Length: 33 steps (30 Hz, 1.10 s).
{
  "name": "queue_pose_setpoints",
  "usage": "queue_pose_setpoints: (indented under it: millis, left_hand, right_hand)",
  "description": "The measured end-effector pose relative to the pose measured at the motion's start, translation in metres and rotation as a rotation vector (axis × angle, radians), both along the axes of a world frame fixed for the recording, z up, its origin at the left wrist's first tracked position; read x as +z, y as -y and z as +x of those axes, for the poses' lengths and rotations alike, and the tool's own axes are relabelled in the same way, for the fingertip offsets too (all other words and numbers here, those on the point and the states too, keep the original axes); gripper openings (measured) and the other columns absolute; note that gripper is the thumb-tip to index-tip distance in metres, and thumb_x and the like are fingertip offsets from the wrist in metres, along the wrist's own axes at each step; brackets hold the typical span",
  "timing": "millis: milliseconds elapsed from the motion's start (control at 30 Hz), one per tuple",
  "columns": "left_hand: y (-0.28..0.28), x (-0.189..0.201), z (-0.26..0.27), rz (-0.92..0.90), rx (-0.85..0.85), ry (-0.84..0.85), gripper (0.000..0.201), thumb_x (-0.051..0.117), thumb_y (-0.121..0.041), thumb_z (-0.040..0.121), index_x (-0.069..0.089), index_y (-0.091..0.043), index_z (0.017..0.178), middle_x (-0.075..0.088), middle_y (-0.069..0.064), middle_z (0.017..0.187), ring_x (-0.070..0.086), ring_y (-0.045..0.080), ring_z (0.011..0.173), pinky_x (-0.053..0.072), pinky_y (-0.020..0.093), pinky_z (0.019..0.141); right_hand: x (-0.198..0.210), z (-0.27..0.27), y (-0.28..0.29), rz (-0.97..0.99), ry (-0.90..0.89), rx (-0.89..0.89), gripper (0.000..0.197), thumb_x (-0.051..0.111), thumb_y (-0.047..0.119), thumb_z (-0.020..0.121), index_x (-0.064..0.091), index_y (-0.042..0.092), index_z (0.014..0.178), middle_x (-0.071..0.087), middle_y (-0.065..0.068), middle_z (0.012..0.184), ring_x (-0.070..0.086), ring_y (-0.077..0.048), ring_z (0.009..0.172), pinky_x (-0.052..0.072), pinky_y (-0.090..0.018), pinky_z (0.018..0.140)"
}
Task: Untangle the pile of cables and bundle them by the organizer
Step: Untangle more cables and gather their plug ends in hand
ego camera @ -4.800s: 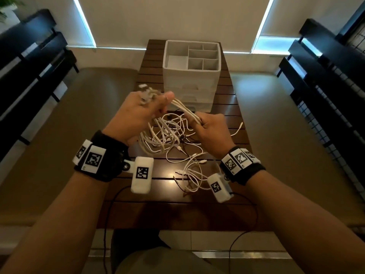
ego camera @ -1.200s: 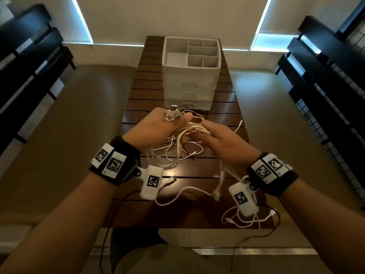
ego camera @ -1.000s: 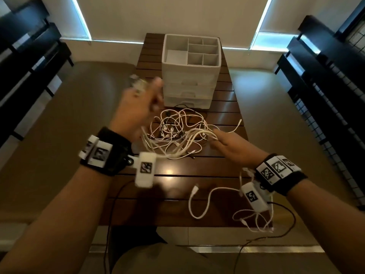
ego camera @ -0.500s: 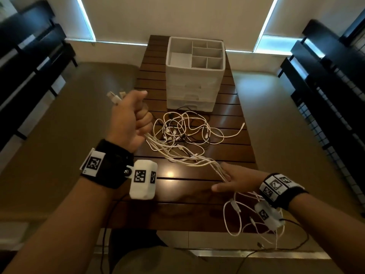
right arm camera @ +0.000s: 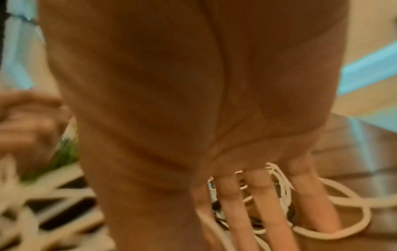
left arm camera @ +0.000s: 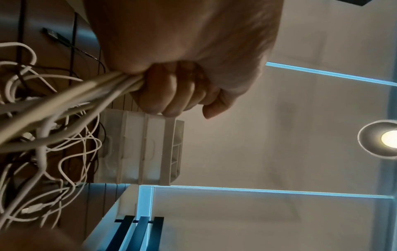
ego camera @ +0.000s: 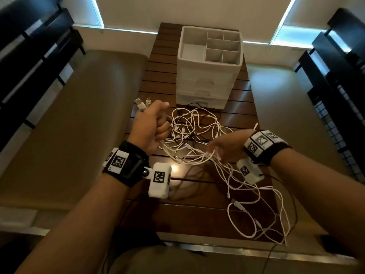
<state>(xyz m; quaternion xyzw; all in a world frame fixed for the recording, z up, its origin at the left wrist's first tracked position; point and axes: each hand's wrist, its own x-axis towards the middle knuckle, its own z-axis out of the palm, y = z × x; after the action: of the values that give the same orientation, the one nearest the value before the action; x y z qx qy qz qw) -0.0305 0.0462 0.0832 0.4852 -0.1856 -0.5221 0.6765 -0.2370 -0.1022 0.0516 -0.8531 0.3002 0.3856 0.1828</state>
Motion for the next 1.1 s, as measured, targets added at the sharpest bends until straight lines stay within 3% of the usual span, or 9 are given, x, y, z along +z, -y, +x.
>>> queue_pose_setpoints:
  millis: [67,167,333,467,600,700,800,967,1100]
  left_hand:
    - [0.003,-0.004,0.004,0.016,0.003,-0.001,0.048,0.055,-0.013,0.103,0.031,-0.024,0.062,0.022,-0.006,0.048,0.018,0.008,0.035,0.014,0.018,0.035]
    - [0.007,-0.009,0.004,0.036,0.000,0.004,0.049,0.055,-0.014,0.102,0.031,-0.025,0.061,0.023,-0.007,0.048,0.017,0.008,0.036,0.015,0.018,0.035]
    - [0.007,-0.017,-0.004,0.058,0.002,0.011,0.051,0.057,-0.014,0.102,0.039,-0.027,0.056,0.023,-0.007,0.049,0.018,0.008,0.037,0.015,0.019,0.036]
    - [0.001,-0.024,-0.008,0.081,0.006,-0.009,0.052,0.057,-0.014,0.102,0.040,-0.027,0.054,0.023,-0.007,0.049,0.017,0.008,0.037,0.014,0.020,0.036]
    - [-0.006,-0.029,-0.007,0.081,-0.012,0.008,0.051,0.057,-0.015,0.102,0.043,-0.028,0.055,0.024,-0.007,0.051,0.018,0.009,0.039,0.015,0.020,0.037]
    - [-0.008,-0.025,-0.007,0.090,-0.003,0.016,0.053,0.057,-0.014,0.102,0.039,-0.028,0.055,0.023,-0.007,0.051,0.017,0.009,0.038,0.014,0.020,0.037]
    - [-0.006,-0.020,-0.004,0.105,0.035,0.001,0.056,0.058,-0.013,0.102,0.037,-0.028,0.052,0.022,-0.008,0.049,0.016,0.008,0.038,0.012,0.019,0.038]
    - [-0.004,-0.010,-0.004,0.083,0.053,0.030,0.057,0.058,-0.016,0.102,0.039,-0.028,0.050,0.023,-0.008,0.049,0.017,0.008,0.039,0.009,0.026,0.042]
    - [-0.001,-0.003,-0.015,0.051,0.036,0.058,0.056,0.057,-0.015,0.102,0.045,-0.026,0.048,0.022,-0.008,0.049,0.016,0.009,0.039,0.007,0.029,0.045]
  right_hand:
    - [0.004,-0.004,0.004,-0.159,-0.123,0.113,0.036,0.065,0.020,0.096,0.063,0.022,0.132,0.070,0.003,0.119,0.068,-0.017,0.095,0.054,-0.025,0.070]
    - [-0.007,0.014,0.028,-0.188,0.247,-0.163,0.025,0.061,0.015,0.097,0.070,0.017,0.121,0.073,-0.004,0.121,0.070,-0.021,0.100,0.053,-0.029,0.083]
    - [-0.059,0.079,0.030,-0.047,0.541,-0.614,0.024,0.059,0.021,0.101,0.076,0.007,0.091,0.075,-0.004,0.070,0.063,-0.009,0.044,0.049,-0.021,0.043]
    - [-0.101,0.101,0.040,-0.126,0.398,-0.662,0.046,0.062,0.048,0.098,0.076,0.006,0.085,0.078,-0.007,0.075,0.073,-0.021,0.071,0.063,-0.035,0.072]
    - [-0.123,0.100,0.044,-0.171,0.379,-0.694,0.051,0.068,0.061,0.091,0.064,0.012,0.075,0.074,-0.006,0.081,0.070,-0.024,0.075,0.050,-0.031,0.057]
    - [-0.129,0.101,0.045,-0.143,0.424,-0.760,0.041,0.074,0.046,0.090,0.071,0.005,0.090,0.077,-0.010,0.096,0.073,-0.027,0.085,0.059,-0.035,0.070]
    - [-0.102,0.098,0.040,-0.221,0.521,-0.746,0.042,0.067,0.040,0.096,0.070,-0.001,0.092,0.075,-0.013,0.101,0.069,-0.028,0.080,0.055,-0.032,0.066]
    - [-0.012,0.079,0.028,-0.195,1.118,-0.837,0.026,0.065,0.035,0.100,0.062,0.017,0.082,0.062,0.000,0.077,0.060,-0.014,0.068,0.050,-0.036,0.065]
    - [0.081,0.062,0.021,0.088,1.518,-0.833,0.028,0.052,0.030,0.108,0.053,0.004,0.119,0.066,-0.017,0.109,0.072,-0.022,0.068,0.056,-0.028,0.049]
